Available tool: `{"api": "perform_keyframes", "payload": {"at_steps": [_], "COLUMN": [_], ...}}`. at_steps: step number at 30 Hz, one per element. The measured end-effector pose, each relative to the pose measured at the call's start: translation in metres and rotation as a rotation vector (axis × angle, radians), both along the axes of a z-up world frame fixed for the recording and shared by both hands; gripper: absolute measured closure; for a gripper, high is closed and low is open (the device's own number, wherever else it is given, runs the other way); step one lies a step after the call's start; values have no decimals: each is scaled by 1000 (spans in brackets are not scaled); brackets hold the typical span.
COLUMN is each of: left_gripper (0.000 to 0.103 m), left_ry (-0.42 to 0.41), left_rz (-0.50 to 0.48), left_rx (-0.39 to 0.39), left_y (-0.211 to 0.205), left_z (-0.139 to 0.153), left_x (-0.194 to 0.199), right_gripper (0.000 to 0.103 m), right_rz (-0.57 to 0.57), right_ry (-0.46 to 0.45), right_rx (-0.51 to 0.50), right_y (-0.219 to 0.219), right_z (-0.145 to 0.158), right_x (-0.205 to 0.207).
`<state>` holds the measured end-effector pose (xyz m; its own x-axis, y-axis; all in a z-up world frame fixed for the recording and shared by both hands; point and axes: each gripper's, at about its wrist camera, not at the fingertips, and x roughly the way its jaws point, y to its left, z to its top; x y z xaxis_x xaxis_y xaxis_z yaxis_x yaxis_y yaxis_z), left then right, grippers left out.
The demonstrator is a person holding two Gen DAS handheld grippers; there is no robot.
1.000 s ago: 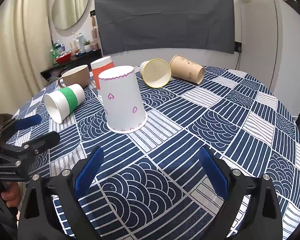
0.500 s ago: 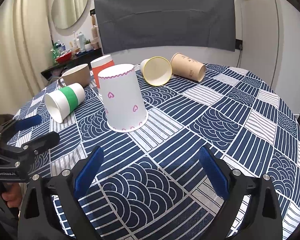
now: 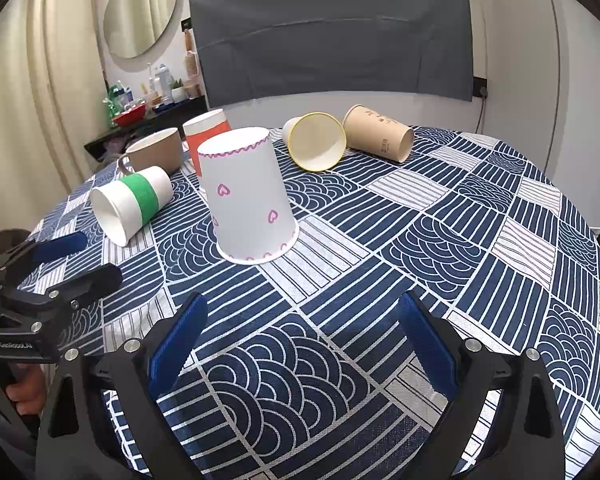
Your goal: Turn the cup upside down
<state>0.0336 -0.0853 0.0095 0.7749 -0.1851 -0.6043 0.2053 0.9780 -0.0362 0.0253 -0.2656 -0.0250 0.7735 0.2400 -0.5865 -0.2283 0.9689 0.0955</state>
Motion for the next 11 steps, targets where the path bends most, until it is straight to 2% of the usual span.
{"api": "perform_keyframes", "payload": {"at_steps": [11], "left_gripper": [6], "left_ry": [-9], "left_rz": [2], "left_rx": [16], "left_y": [-2], "left_z": [1], "left_x": [-1], "right_gripper": [11], "right_rz": [-2], "right_ry": [0], "right_rx": [0], "right_y": [0], "right_z": [0], "right_x": [0]}}
